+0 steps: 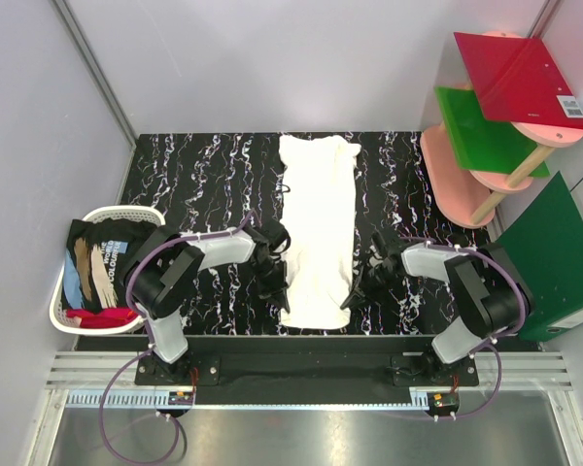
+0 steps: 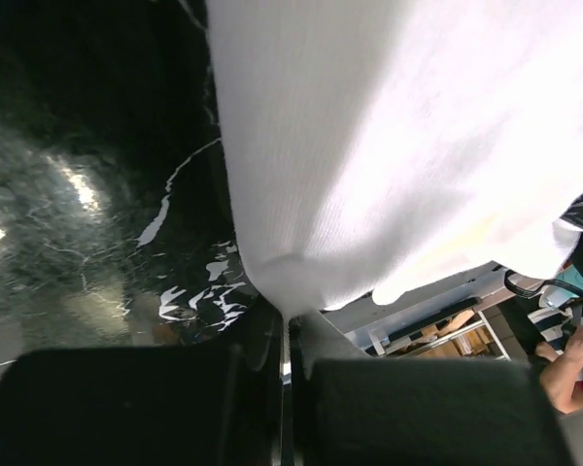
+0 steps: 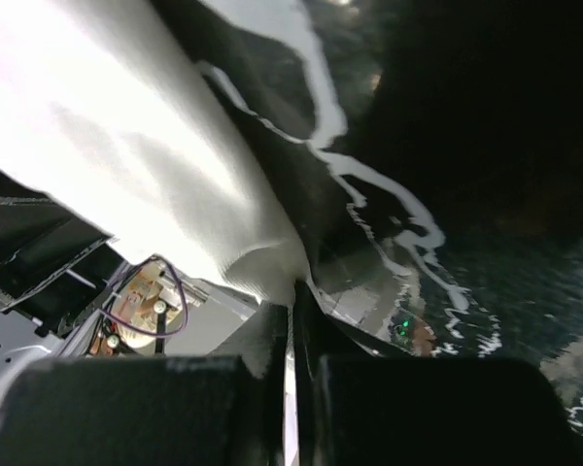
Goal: Fold and stack the t-shirts
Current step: Grab the bottom of the folded rectangular tshirt with both arms, then fold the folded rectangular tshirt in 1/3 of the way
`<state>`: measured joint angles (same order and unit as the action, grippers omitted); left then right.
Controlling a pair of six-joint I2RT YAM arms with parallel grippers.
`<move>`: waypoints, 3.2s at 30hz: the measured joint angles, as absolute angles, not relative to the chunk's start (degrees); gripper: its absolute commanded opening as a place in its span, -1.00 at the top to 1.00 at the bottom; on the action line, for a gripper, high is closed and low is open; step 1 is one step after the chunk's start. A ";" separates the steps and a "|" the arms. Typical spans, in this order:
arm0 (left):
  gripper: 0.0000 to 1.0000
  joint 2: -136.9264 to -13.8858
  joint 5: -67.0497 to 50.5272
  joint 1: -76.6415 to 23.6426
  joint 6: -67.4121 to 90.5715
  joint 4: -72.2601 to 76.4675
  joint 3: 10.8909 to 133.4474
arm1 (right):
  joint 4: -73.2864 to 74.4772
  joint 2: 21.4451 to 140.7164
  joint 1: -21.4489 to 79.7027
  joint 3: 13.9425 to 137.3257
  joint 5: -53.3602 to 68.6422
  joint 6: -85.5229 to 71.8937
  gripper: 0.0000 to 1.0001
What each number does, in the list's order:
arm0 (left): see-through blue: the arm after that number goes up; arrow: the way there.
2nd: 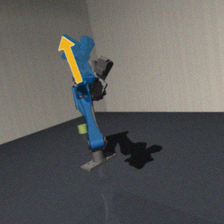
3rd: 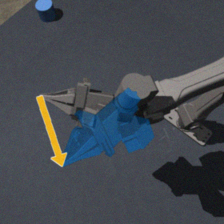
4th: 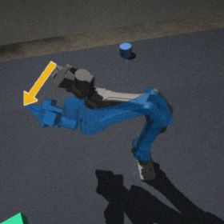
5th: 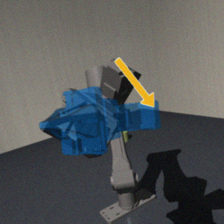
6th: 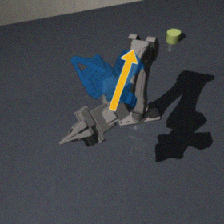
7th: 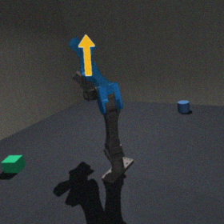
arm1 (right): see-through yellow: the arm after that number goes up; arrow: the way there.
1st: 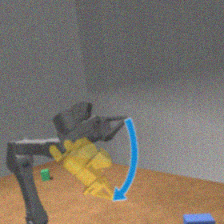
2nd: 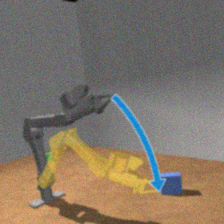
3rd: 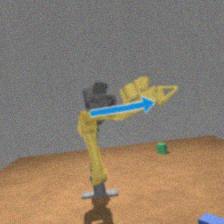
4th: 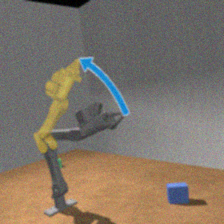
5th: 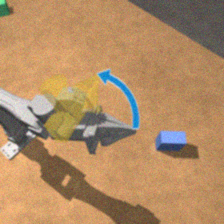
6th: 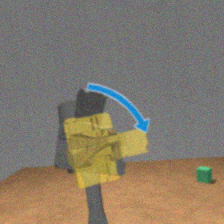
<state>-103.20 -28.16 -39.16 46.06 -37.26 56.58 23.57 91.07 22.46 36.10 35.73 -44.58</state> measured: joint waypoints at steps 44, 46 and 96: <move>-0.04 -122.39 -20.86 -27.55 40.25 -57.01 104.73 | 50.02 116.66 17.52 92.44 24.45 -27.79 0.60; -0.87 -124.97 -20.93 -27.29 40.58 -57.89 107.48 | 50.59 119.66 17.34 94.30 23.35 -27.00 -0.15; -0.98 -106.15 -10.83 -23.97 38.02 -58.78 83.57 | 44.80 124.46 17.12 98.17 26.20 -21.50 1.00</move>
<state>-106.15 -10.83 -23.97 38.02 -58.78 83.57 44.80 124.46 17.12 98.17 26.20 -21.50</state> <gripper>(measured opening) 0.987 0.010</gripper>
